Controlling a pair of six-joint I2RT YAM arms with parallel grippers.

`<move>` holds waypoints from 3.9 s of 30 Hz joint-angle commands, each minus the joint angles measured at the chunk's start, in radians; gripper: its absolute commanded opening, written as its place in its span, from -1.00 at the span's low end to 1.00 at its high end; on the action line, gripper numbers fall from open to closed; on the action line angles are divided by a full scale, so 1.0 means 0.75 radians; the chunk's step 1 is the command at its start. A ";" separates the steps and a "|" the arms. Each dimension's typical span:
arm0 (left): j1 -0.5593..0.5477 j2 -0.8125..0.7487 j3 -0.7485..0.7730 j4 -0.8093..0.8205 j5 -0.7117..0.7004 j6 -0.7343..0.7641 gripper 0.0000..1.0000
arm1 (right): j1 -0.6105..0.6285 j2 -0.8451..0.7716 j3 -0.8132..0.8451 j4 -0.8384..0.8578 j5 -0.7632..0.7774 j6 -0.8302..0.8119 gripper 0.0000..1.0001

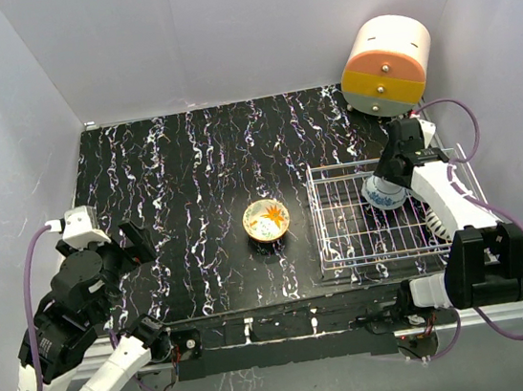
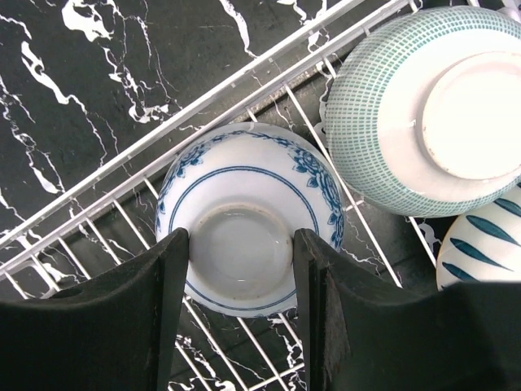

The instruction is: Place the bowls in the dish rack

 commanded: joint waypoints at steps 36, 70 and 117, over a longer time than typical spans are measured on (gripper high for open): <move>-0.008 0.041 0.111 -0.055 -0.062 0.005 0.94 | 0.807 -0.164 0.331 -0.075 0.033 0.091 0.86; -0.009 -0.042 0.216 -0.251 -0.187 -0.052 0.94 | 1.392 0.689 0.604 0.079 0.062 0.035 0.35; -0.011 -0.075 0.222 -0.295 -0.207 -0.075 0.94 | 1.351 0.370 0.427 0.334 0.116 0.052 -0.84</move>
